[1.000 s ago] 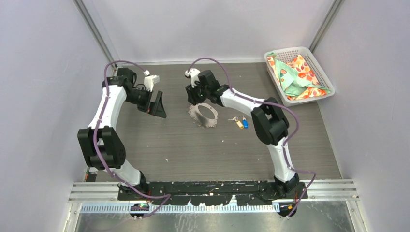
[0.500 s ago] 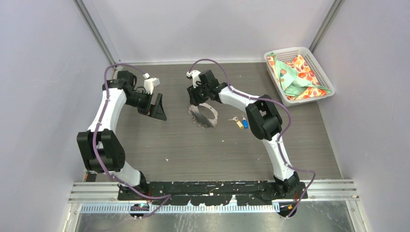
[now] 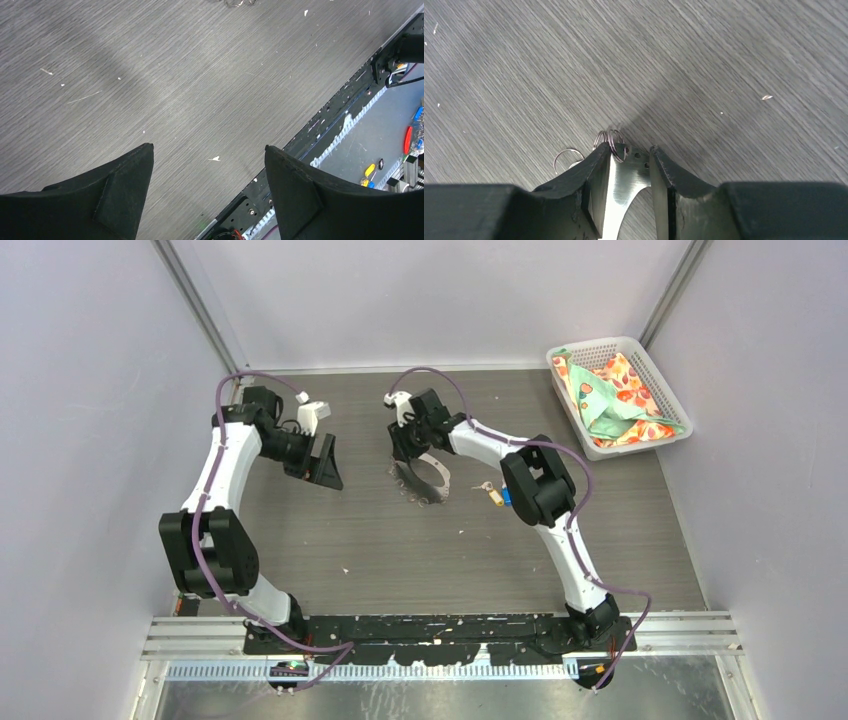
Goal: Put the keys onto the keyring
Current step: Pick up the keyring from the center of the board, then adjust the keyring.
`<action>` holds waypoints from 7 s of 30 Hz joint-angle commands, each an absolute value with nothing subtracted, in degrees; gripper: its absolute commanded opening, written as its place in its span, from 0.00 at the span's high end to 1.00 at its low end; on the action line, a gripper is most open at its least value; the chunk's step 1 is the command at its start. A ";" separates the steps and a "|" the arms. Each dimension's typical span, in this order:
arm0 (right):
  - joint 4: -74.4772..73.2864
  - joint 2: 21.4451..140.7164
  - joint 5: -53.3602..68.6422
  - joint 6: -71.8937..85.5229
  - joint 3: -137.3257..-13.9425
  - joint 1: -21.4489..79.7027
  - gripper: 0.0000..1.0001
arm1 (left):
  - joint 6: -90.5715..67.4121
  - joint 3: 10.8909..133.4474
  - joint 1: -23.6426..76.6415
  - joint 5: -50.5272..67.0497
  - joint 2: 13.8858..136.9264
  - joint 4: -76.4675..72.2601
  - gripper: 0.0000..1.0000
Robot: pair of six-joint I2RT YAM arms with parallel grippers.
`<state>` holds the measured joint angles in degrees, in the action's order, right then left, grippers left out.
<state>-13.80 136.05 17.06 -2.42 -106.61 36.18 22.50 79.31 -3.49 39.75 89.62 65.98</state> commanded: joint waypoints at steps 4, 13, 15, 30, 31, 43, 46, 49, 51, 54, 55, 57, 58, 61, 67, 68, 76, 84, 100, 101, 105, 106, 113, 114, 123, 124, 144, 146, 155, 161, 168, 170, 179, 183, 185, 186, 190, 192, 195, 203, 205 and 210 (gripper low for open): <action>-13.41 136.72 19.44 -1.42 -110.14 36.02 0.64 | 22.32 78.84 -3.69 39.03 88.07 65.31 0.18; -13.02 137.16 22.62 -0.07 -110.70 36.36 0.80 | 22.59 79.42 -3.70 37.39 88.92 65.48 0.21; -12.96 137.20 22.87 -0.02 -110.59 36.51 0.87 | 22.59 79.52 -3.69 37.29 89.25 65.48 0.21; -5.31 124.96 22.04 3.32 -101.18 37.02 0.99 | 23.94 80.87 -3.69 39.83 89.90 66.27 0.27; -4.59 123.46 22.29 3.55 -99.97 37.35 0.99 | 24.78 81.00 -3.69 40.76 89.46 66.19 0.26; -2.60 98.33 25.73 3.08 -84.97 45.88 0.99 | 37.45 88.45 -3.70 55.95 78.82 72.97 0.25; -2.16 93.33 27.27 4.55 -83.48 47.97 0.99 | 47.42 91.91 -3.69 58.65 76.96 82.84 0.27; -1.27 88.99 28.60 5.99 -82.44 50.54 0.99 | 56.44 93.82 -3.69 61.51 73.86 91.19 0.34; -1.01 86.50 29.50 6.80 -82.03 52.01 0.99 | 62.57 94.59 -3.69 63.30 70.89 96.22 0.45; -0.34 83.06 29.66 8.21 -81.39 54.14 0.99 | 65.91 96.79 -3.62 65.23 69.65 101.72 0.52; -0.22 81.77 29.47 8.67 -81.24 54.87 0.99 | 64.05 97.55 -3.46 65.83 69.66 101.81 0.52; -0.25 80.12 28.43 8.88 -81.17 56.52 0.99 | 60.89 98.59 -3.05 67.28 69.70 101.78 0.52; -0.22 79.36 27.75 8.80 -81.08 57.44 0.99 | 59.64 98.69 -2.83 68.30 69.51 101.79 0.52; -1.02 77.63 24.77 7.43 -80.83 60.19 0.99 | 57.99 97.79 -0.75 71.67 68.20 101.80 0.52; -4.61 75.80 18.69 3.69 -80.79 63.83 0.99 | 56.01 96.66 7.02 72.68 64.89 101.21 0.52; -4.73 75.51 18.37 3.44 -80.66 64.06 0.99 | 54.59 96.30 7.48 72.73 64.13 100.19 0.52; -4.74 74.23 17.38 2.58 -79.90 65.13 0.99 | 45.71 92.16 10.33 71.43 57.75 91.77 0.56; -5.93 72.86 17.82 1.67 -79.72 65.30 0.99 | 48.06 89.38 11.45 65.14 55.50 90.92 0.55; -9.41 74.30 21.20 0.32 -81.45 65.87 0.99 | 39.17 89.00 11.43 63.57 54.22 77.63 0.53; -9.45 74.36 21.33 0.30 -81.61 65.94 0.99 | 39.12 89.11 11.49 64.50 54.42 77.69 0.53; -9.41 74.53 21.92 0.31 -82.05 66.18 0.99 | 38.62 88.95 11.88 65.95 54.97 77.77 0.53; -9.41 74.54 21.97 0.29 -82.08 66.26 0.99 | 38.71 89.07 12.01 65.88 55.13 77.92 0.54; -9.26 74.91 22.01 0.34 -82.33 66.64 0.99 | 39.20 89.60 12.96 66.08 55.77 78.60 0.60; -9.17 75.03 21.93 0.39 -82.47 66.63 0.99 | 39.20 89.64 13.20 66.07 55.85 78.79 0.61; -8.30 76.24 22.10 0.67 -83.84 66.88 0.99 | 41.98 91.03 15.17 65.11 57.34 82.63 0.76; -8.27 76.17 22.02 0.70 -83.85 66.88 0.99 | 42.23 91.17 15.40 64.55 57.45 82.93 0.80; -10.03 75.07 25.54 2.31 -85.60 67.00 0.94 | 40.62 83.51 16.70 60.85 50.27 71.35 1.00; -10.75 74.65 26.10 2.53 -85.82 67.03 0.85 | 40.63 83.37 16.70 61.19 50.14 71.10 1.00; -12.21 68.13 26.91 2.61 -82.97 67.02 0.57 | 40.39 84.40 16.70 65.37 50.45 71.92 1.00; -11.99 64.34 23.45 0.39 -78.84 66.99 0.53 | 44.91 82.87 16.70 72.50 46.70 67.76 1.00; -10.75 65.36 23.05 -3.14 -76.99 66.98 0.53 | 56.40 77.97 16.70 75.49 40.99 62.80 1.00; -10.45 65.67 22.95 -3.92 -76.79 67.01 0.53 | 61.68 76.68 16.70 75.15 39.27 62.75 1.00; -5.78 64.95 23.20 -6.69 -73.54 66.97 0.55 | 72.55 74.42 16.70 74.78 36.38 62.76 1.00; -4.82 64.88 24.33 -8.43 -72.67 67.02 0.57 | 72.77 74.29 16.70 75.83 36.30 62.75 1.00; -4.92 64.99 24.81 -9.05 -72.65 67.14 0.58 | 72.66 74.31 16.70 76.42 36.17 62.78 1.00; -5.00 65.03 25.01 -9.27 -72.64 67.09 0.58 | 72.62 74.38 16.70 76.70 36.06 62.80 1.00; -5.48 64.88 25.90 -9.54 -73.24 67.15 0.59 | 65.99 74.37 16.70 78.13 35.95 60.17 1.00; -5.22 64.89 26.41 -9.32 -73.46 67.42 0.60 | 54.66 73.24 16.70 78.46 35.88 54.74 1.00; -4.35 64.93 26.44 -8.68 -73.48 67.94 0.60 | 32.52 69.37 16.70 78.13 35.16 36.49 1.00; -1.43 63.66 24.20 -7.40 -72.52 68.98 0.62 | -12.82 59.78 16.70 67.41 34.43 2.13 1.00; -1.32 63.56 23.06 -7.07 -72.59 68.98 0.63 | -15.86 59.68 16.70 66.54 34.70 0.84 1.00; -0.90 63.20 20.36 -6.03 -72.70 68.95 0.66 | -17.82 58.74 16.70 69.61 34.59 0.26 1.00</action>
<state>-4.29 64.82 23.14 -7.29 -72.47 68.69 -9.50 59.09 16.51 69.10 34.92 7.79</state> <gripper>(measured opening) 0.346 0.009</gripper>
